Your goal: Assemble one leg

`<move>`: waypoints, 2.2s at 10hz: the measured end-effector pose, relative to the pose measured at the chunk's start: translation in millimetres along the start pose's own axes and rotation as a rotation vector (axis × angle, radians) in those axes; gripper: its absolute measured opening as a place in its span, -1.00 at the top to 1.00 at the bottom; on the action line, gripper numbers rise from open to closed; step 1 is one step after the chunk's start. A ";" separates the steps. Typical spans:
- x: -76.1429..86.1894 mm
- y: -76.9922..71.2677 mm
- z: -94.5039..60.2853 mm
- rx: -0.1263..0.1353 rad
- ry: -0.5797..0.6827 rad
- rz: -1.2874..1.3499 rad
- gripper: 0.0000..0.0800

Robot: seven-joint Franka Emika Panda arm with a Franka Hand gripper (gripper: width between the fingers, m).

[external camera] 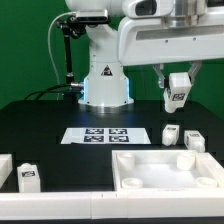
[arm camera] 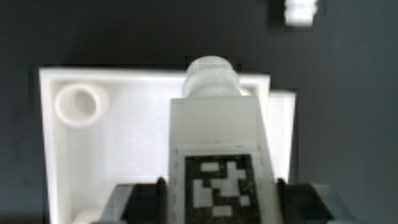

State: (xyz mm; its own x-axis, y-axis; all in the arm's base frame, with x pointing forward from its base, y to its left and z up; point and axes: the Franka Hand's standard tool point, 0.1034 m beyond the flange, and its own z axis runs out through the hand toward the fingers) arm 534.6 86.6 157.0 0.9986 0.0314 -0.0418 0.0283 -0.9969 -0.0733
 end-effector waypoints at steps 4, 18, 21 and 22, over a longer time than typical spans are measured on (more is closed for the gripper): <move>61.5 -2.7 0.5 -0.010 0.292 -0.045 0.29; 102.5 -12.8 53.9 -0.044 0.639 -0.091 0.29; 99.7 -14.3 64.9 -0.044 0.623 -0.096 0.29; 100.0 -14.3 65.1 -0.045 0.633 -0.096 0.29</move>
Offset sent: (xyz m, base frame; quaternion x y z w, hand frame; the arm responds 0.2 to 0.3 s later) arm 0.0919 0.0230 0.0014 0.0072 0.2267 -0.0498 0.9727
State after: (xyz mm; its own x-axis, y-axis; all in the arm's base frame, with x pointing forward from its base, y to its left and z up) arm 631.2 108.7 88.9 0.8236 0.0861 0.5606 0.1072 -0.9942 -0.0048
